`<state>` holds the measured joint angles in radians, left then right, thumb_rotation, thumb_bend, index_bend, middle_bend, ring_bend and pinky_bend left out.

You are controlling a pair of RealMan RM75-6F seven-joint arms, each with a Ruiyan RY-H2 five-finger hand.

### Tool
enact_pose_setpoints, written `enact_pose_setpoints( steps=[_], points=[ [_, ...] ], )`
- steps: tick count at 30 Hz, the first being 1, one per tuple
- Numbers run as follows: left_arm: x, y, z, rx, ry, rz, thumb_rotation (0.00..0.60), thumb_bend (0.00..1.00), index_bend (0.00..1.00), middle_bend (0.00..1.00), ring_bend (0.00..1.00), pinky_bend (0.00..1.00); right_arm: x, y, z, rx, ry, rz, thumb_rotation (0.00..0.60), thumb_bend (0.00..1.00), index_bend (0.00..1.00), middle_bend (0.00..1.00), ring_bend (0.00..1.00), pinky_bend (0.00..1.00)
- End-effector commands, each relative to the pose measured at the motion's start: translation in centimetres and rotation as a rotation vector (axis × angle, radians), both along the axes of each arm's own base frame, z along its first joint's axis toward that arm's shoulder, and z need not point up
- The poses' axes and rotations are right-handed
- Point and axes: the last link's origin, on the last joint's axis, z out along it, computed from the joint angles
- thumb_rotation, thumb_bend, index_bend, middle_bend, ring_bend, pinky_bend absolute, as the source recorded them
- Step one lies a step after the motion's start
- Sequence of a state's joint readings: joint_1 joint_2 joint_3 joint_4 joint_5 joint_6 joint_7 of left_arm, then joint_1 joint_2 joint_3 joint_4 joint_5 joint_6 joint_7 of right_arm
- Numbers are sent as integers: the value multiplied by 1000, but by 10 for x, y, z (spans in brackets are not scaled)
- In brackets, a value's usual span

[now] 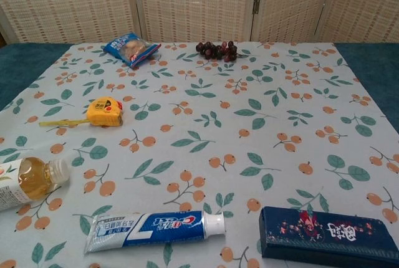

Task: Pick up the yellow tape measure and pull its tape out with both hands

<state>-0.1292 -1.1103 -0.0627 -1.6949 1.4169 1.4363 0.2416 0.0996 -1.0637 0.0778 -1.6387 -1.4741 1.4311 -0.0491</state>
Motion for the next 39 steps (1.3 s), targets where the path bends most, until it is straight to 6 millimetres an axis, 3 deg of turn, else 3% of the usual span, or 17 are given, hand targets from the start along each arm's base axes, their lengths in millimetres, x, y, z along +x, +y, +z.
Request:
enact_pose_setpoints(
  steps=[1,14,19,27,39],
  points=[
    [1,1,0,8,1,-10,600,148,0,0,0,0,0,-2,1,-3,1,2,600,368,0,0,20,0],
    [1,5,-4,22,-3,-23,600,150,0,0,0,0,2,-3,3,-15,-7,18,600,368,0,0,32,0],
    [5,15,-8,2,-23,-41,600,150,0,0,2,0,3,-3,5,-21,-4,22,600,368,0,0,32,0],
    [20,60,-20,-46,-89,-115,600,152,14,17,23,0,6,-7,8,-24,7,32,600,368,0,0,29,0],
    [49,137,-72,-246,-118,-157,600,154,26,39,41,0,7,-8,11,-27,16,29,600,368,0,0,45,0]
  ],
)
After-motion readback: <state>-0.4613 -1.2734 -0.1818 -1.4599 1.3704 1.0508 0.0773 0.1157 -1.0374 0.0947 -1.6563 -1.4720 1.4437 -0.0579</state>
